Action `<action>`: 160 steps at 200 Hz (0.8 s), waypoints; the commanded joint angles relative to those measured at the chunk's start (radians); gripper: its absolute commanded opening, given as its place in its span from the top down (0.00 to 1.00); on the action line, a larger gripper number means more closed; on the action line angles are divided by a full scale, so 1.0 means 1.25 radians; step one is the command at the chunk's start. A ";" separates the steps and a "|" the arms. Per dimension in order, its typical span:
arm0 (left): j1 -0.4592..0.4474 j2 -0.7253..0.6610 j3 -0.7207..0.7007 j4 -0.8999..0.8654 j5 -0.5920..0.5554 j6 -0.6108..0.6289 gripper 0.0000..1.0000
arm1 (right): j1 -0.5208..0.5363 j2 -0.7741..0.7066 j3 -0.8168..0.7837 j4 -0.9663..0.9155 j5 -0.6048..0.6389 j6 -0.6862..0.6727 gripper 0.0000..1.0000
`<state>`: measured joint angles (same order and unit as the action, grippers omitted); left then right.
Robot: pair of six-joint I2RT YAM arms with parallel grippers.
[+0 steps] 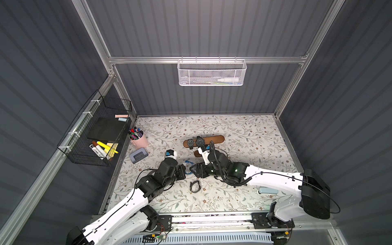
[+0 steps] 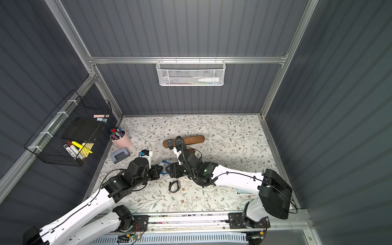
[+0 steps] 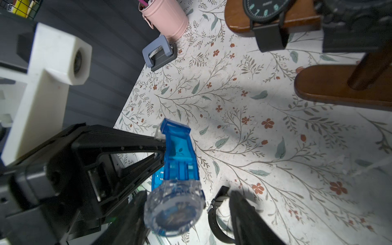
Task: Place watch on stand
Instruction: Pick up the watch at the center of the board.
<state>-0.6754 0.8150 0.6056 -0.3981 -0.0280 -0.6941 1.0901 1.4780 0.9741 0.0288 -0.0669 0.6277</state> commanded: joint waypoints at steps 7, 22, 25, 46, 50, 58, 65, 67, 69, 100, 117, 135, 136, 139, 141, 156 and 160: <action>-0.003 -0.010 0.008 0.004 0.005 -0.010 1.00 | -0.002 0.011 0.018 0.036 -0.027 0.015 0.40; -0.003 -0.003 0.007 0.009 0.009 -0.009 1.00 | -0.002 0.014 0.016 0.049 -0.034 0.019 0.44; -0.003 -0.003 0.007 0.009 0.009 -0.009 1.00 | -0.003 0.015 0.017 0.051 -0.036 0.019 0.45; -0.003 0.000 0.008 0.011 0.008 -0.010 1.00 | -0.002 0.022 0.021 0.057 -0.051 0.022 0.48; -0.003 -0.001 0.008 0.012 0.008 -0.010 1.00 | -0.003 0.023 0.022 0.057 -0.053 0.022 0.48; -0.003 -0.002 0.007 0.013 0.008 -0.010 1.00 | -0.004 0.024 0.022 0.059 -0.057 0.023 0.48; -0.003 -0.002 0.008 0.014 0.007 -0.010 1.00 | -0.004 0.025 0.021 0.063 -0.060 0.023 0.50; -0.003 -0.002 0.008 0.014 0.006 -0.010 1.00 | -0.003 0.025 0.020 0.064 -0.061 0.023 0.50; -0.003 -0.002 0.008 0.014 0.006 -0.010 1.00 | -0.003 0.026 0.020 0.065 -0.062 0.023 0.50; -0.003 0.005 0.004 0.013 0.000 -0.010 1.00 | -0.003 0.025 0.020 0.068 -0.067 0.021 0.57; -0.003 0.007 0.000 0.016 -0.002 -0.010 1.00 | -0.003 0.023 0.017 0.068 -0.067 0.022 0.64; -0.003 0.010 0.000 0.017 -0.003 -0.009 1.00 | -0.003 0.019 0.014 0.068 -0.065 0.019 0.66; -0.003 0.010 0.000 0.017 -0.003 -0.009 1.00 | -0.003 0.020 0.014 0.068 -0.065 0.019 0.66; -0.003 0.010 0.001 0.015 -0.005 -0.009 1.00 | -0.003 0.019 0.012 0.068 -0.064 0.018 0.67; -0.003 0.011 0.001 0.015 -0.005 -0.009 1.00 | -0.003 0.018 0.012 0.068 -0.064 0.018 0.67; -0.003 0.009 0.004 0.013 -0.012 -0.006 0.94 | -0.003 0.015 0.013 0.063 -0.059 0.012 0.70; -0.003 0.007 0.006 0.013 -0.015 -0.005 0.93 | -0.003 0.016 0.013 0.061 -0.058 0.011 0.71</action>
<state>-0.6754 0.8230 0.6056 -0.3939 -0.0254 -0.6971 1.0843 1.5078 0.9775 0.0818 -0.1295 0.6434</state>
